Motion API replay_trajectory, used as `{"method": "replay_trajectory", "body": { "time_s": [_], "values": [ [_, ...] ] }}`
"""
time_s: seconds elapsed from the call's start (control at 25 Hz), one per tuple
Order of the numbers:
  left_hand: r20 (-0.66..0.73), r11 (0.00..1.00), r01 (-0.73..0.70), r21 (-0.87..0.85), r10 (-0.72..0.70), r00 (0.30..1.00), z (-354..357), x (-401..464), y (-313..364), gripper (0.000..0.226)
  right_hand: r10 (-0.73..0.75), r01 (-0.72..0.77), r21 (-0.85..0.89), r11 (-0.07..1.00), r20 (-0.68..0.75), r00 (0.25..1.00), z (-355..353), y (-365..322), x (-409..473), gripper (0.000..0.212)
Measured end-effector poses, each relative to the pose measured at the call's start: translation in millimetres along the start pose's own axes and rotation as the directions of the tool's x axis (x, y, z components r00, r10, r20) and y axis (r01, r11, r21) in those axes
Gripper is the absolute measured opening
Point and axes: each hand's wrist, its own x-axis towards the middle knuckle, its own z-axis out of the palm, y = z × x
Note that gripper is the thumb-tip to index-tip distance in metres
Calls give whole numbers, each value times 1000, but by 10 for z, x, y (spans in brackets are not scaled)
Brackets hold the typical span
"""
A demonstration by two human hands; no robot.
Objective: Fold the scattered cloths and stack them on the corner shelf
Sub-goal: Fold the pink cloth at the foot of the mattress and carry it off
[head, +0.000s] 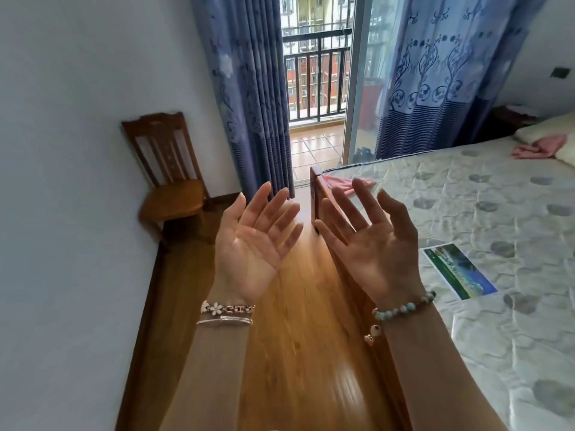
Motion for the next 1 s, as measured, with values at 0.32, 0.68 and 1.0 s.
{"method": "replay_trajectory", "body": {
  "time_s": [0.32, 0.68, 1.0],
  "values": [
    [-38, 999, 27, -21, -28, 999, -522, 1902, 146, 48, 47, -49, -25, 999, -81, 996, -317, 90, 1916, 33],
    [-74, 996, 79, -38, -82, 994, -1075, 4585, 859, 43, 62, -67, -32, 997, -157, 986, -343, 171, 4598, 32],
    [27, 977, 209, 42, -210, 977, -1067, 6905, 643, 44, -53, 58, 7, 998, -306, 951, -941, -333, 6485, 38]
  ]
}}
